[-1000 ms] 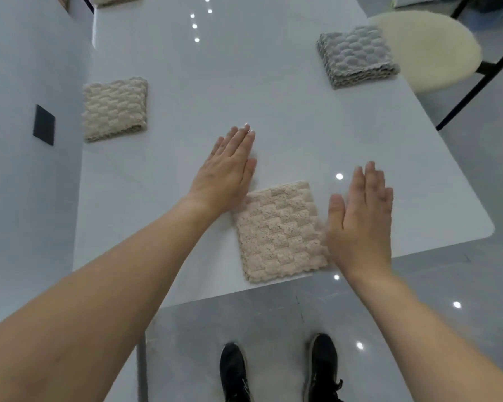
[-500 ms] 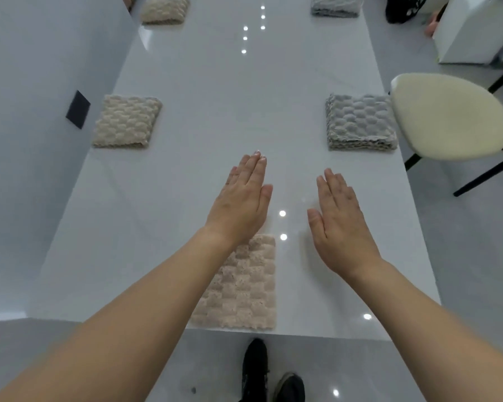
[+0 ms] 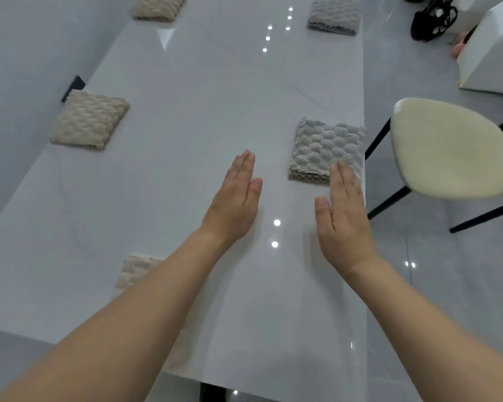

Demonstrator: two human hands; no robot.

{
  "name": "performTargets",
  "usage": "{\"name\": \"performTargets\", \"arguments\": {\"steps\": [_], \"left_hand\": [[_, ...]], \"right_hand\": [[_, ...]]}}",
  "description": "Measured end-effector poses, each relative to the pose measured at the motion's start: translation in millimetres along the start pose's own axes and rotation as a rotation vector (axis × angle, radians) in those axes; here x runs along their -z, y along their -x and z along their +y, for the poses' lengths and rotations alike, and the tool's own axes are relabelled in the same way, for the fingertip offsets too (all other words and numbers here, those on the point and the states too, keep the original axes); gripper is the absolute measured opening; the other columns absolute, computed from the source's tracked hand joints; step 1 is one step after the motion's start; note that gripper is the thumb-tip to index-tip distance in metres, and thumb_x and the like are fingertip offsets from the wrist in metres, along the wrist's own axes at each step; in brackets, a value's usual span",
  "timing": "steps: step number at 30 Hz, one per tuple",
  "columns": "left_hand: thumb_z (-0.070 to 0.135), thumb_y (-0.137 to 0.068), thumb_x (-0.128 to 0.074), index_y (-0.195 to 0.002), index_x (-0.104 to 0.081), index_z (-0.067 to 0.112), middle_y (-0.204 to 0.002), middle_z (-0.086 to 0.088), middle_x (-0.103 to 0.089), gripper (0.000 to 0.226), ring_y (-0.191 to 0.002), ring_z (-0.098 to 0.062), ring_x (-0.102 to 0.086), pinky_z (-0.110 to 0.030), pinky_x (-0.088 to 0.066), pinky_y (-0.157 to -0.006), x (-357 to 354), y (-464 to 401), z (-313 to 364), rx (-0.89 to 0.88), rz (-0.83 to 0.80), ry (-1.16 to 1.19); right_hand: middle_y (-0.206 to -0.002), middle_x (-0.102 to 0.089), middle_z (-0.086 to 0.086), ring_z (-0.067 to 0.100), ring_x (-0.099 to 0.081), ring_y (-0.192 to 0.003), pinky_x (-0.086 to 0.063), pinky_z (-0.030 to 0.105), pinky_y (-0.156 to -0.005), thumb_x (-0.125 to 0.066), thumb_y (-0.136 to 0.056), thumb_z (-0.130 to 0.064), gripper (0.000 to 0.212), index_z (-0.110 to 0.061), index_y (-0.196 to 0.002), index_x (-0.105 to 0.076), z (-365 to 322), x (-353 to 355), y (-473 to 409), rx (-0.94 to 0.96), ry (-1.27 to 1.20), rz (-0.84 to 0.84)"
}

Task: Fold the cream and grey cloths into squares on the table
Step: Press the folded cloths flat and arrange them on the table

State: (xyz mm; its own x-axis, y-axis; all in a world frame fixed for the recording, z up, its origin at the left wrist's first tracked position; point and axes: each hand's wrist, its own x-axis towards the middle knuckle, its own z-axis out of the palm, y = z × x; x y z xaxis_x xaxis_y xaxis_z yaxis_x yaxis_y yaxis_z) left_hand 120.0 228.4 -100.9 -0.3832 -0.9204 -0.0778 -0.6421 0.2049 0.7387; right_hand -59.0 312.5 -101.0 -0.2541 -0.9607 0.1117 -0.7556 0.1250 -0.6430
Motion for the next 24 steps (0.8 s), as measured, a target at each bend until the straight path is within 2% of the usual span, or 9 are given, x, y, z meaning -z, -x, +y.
{"name": "performTargets", "arguments": {"steps": [4, 8, 12, 16, 20, 24], "left_hand": [[0.025, -0.107, -0.028, -0.156, -0.016, 0.016, -0.164, 0.007, -0.01, 0.051, -0.148, 0.0, -0.004, -0.006, 0.0, -0.111, -18, -13, 8, 0.047, 0.027, 0.08], [0.024, -0.107, -0.03, -0.156, -0.018, 0.016, -0.163, 0.007, -0.013, 0.051, -0.145, 0.005, -0.007, -0.001, -0.002, -0.108, -29, -40, 19, 0.031, 0.023, 0.173], [0.027, -0.107, -0.03, -0.156, -0.019, 0.019, -0.163, 0.01, -0.015, 0.051, -0.146, 0.005, -0.01, -0.008, -0.005, -0.115, -43, -77, 35, 0.062, 0.034, 0.323], [0.03, -0.107, -0.033, -0.155, -0.024, 0.022, -0.161, 0.011, -0.021, 0.05, -0.146, 0.004, -0.015, -0.022, -0.011, -0.121, -60, -110, 49, 0.095, 0.051, 0.465], [0.035, -0.106, -0.034, -0.154, -0.028, 0.026, -0.159, 0.013, -0.026, 0.049, -0.139, 0.011, -0.023, -0.014, -0.016, -0.115, -68, -130, 56, 0.134, 0.11, 0.558], [0.035, -0.106, -0.035, -0.152, -0.032, 0.024, -0.157, 0.014, -0.031, 0.047, -0.141, 0.008, -0.024, -0.015, -0.017, -0.117, -78, -139, 58, 0.143, 0.121, 0.511]], "right_hand": [[-0.162, -0.006, -0.002, 0.006, 0.001, -0.148, -0.003, 0.03, -0.121, -0.029, -0.1, -0.027, 0.058, -0.011, -0.154, -0.015, 23, 7, -20, -0.026, -0.124, 0.03], [-0.161, -0.008, -0.006, 0.003, -0.001, -0.147, -0.002, 0.022, -0.119, -0.028, -0.1, -0.032, 0.058, -0.014, -0.154, -0.016, 46, 16, -41, -0.111, -0.212, 0.07], [-0.161, -0.007, -0.007, 0.0, -0.001, -0.146, -0.001, 0.017, -0.118, -0.027, -0.101, -0.032, 0.058, -0.014, -0.154, -0.013, 67, 20, -72, -0.151, -0.342, 0.091], [-0.162, -0.008, -0.005, 0.001, -0.003, -0.147, -0.004, 0.027, -0.121, -0.027, -0.101, -0.033, 0.058, -0.014, -0.154, -0.012, 90, 20, -110, -0.146, -0.4, 0.086], [-0.161, -0.01, -0.006, -0.001, -0.004, -0.146, -0.004, 0.017, -0.118, -0.026, -0.1, -0.033, 0.057, -0.014, -0.153, -0.017, 102, 15, -131, -0.084, -0.41, 0.028], [-0.16, -0.011, -0.005, 0.007, -0.005, -0.148, -0.003, 0.017, -0.118, -0.026, -0.101, -0.03, 0.054, -0.013, -0.152, -0.02, 110, 8, -144, -0.031, -0.374, -0.004]]}}
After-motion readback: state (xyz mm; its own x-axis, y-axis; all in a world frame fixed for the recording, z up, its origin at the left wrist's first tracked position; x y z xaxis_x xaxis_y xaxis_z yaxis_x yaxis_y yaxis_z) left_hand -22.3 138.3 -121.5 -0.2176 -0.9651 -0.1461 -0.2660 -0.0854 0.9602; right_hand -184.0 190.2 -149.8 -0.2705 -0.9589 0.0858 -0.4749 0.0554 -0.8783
